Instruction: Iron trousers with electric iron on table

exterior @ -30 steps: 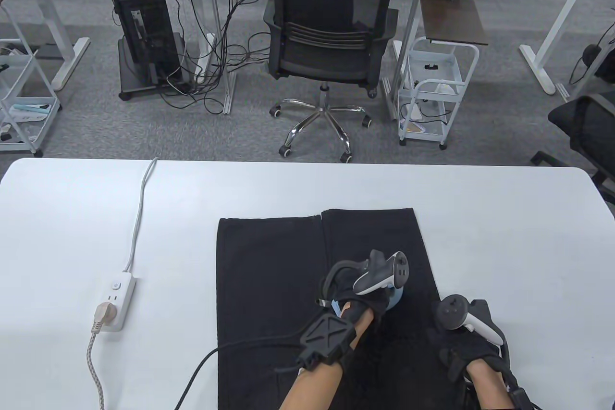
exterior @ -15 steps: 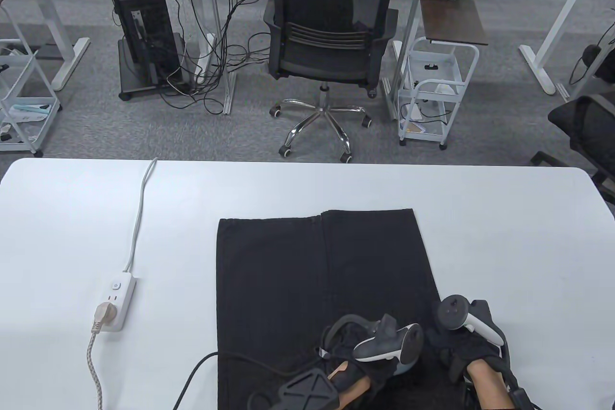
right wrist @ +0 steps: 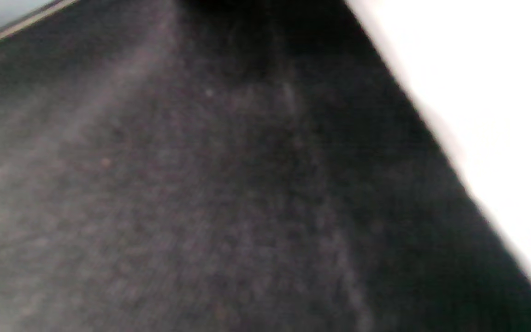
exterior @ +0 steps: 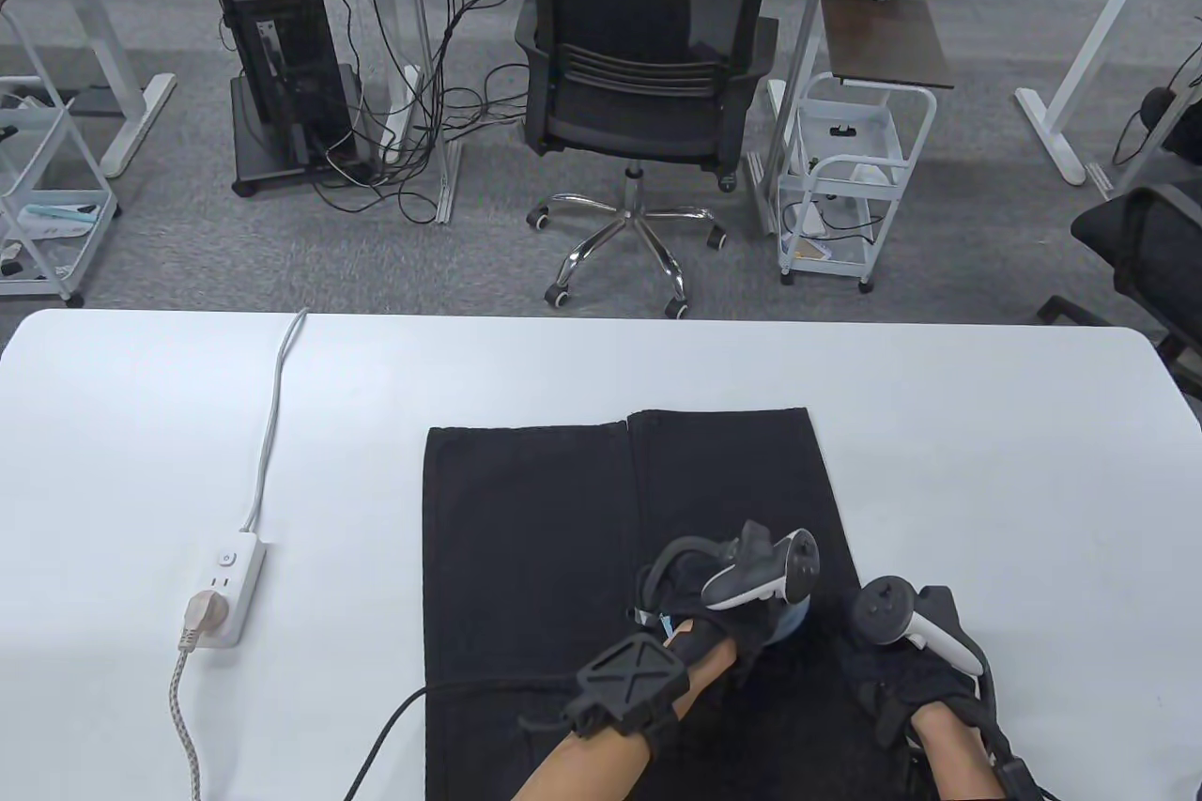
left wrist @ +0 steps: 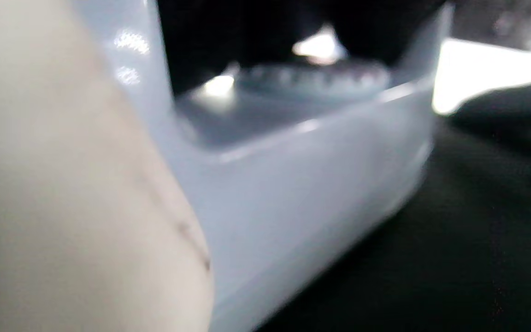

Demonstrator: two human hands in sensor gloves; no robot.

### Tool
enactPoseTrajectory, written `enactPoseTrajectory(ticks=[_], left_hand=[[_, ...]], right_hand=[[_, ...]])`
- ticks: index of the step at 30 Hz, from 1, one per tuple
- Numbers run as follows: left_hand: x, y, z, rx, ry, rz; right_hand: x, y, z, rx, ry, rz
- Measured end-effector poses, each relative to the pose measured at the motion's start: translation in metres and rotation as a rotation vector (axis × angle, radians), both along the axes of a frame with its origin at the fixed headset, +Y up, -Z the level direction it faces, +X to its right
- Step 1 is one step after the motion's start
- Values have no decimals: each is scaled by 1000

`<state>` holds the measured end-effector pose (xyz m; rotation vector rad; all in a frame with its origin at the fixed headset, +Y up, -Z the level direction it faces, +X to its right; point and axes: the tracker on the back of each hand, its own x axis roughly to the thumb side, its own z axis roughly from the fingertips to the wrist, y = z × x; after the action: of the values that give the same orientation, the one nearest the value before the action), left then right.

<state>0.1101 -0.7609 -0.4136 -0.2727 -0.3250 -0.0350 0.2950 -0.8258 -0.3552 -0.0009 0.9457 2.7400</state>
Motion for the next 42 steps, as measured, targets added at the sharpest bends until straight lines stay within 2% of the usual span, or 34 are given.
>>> enactPoseTrajectory(ticks=[4, 8, 15, 22, 37, 42], left_hand=[[-8, 0, -36, 3, 87, -2], [-15, 1, -61, 0, 145, -2], [-15, 0, -61, 7, 175, -2], [-12, 0, -30, 4, 131, 1], [-4, -4, 96, -22, -100, 26], [-14, 0, 104, -131, -130, 135]], right_hand=[[0, 0, 0, 0, 0, 2], [-1, 0, 0, 0, -3, 2], [-1, -1, 0, -2, -5, -7], [0, 0, 0, -8, -4, -20], [5, 0, 0, -2, -9, -30], [6, 0, 1, 2, -13, -29]])
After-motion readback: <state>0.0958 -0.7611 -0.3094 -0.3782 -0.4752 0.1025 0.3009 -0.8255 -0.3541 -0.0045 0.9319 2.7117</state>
